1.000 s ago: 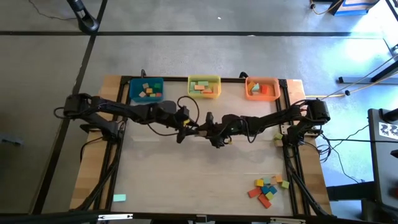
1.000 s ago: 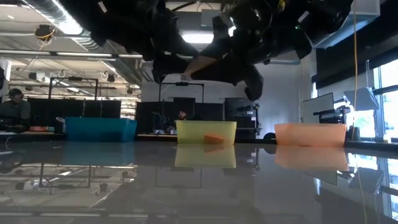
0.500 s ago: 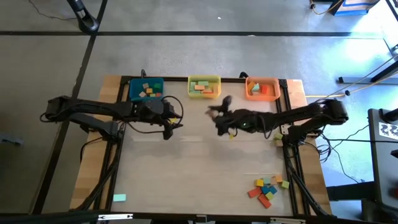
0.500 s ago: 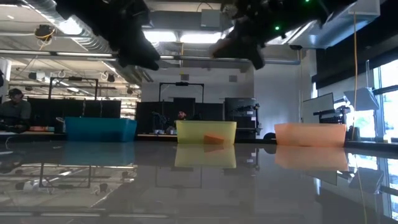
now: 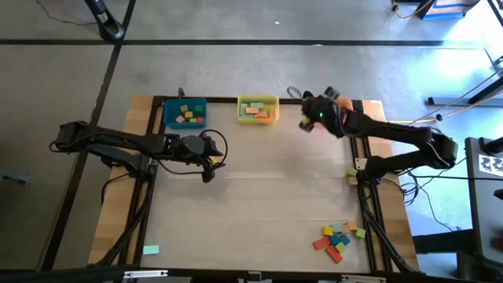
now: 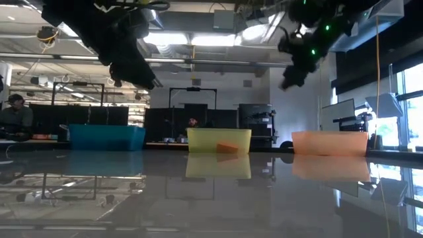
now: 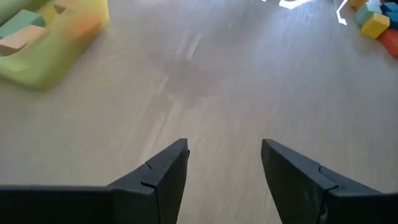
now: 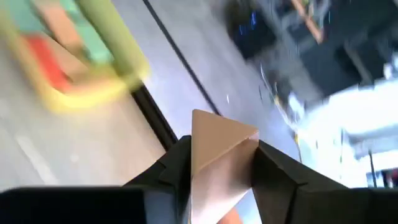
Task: Sort blocks by size
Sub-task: Put the brown triangle block into the orange bin
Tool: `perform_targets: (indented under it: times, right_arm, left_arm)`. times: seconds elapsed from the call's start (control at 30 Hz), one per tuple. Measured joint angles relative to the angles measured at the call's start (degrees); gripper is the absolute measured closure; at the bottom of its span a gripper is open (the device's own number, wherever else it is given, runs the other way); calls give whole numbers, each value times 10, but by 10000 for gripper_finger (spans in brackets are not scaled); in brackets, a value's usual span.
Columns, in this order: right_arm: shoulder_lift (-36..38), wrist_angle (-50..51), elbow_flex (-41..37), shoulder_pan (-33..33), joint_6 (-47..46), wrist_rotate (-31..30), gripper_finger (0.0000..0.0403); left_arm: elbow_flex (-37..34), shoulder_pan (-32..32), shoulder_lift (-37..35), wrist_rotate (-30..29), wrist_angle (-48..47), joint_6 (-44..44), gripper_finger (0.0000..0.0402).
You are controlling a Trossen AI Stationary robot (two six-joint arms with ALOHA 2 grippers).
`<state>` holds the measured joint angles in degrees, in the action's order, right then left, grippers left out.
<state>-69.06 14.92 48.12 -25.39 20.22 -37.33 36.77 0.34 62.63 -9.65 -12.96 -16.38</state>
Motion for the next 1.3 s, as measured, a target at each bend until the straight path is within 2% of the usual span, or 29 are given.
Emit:
perform_targets:
  times: [0.4, 0.6, 0.83, 0.93, 1.13, 1.23, 1.3]
  right_arm:
    - [-46, 98, 0, -195, -156, 129, 274]
    - [-89, 119, 0, -245, -187, 131, 274]
    - [-125, 125, 0, -265, -189, 177, 270]
    - [-131, 125, 0, -264, -187, 190, 249]
    - [-129, 127, 0, -264, -171, 190, 169]
    - [-108, 134, 4, -258, -167, 198, 139]
    - [-82, 141, 13, -239, -166, 223, 125]
  left_arm:
    - [0, 0, 0, 0, 1, -3, 210]
    - [0, -9, 2, 0, 2, 2, 210]
    - [0, -9, 2, 0, 1, 6, 210]
    - [0, -9, 2, 0, 1, 12, 210]
    - [0, -9, 2, 0, 1, 14, 210]
    - [0, -8, 2, 0, 1, 15, 210]
    - [0, -7, 2, 0, 5, 27, 210]
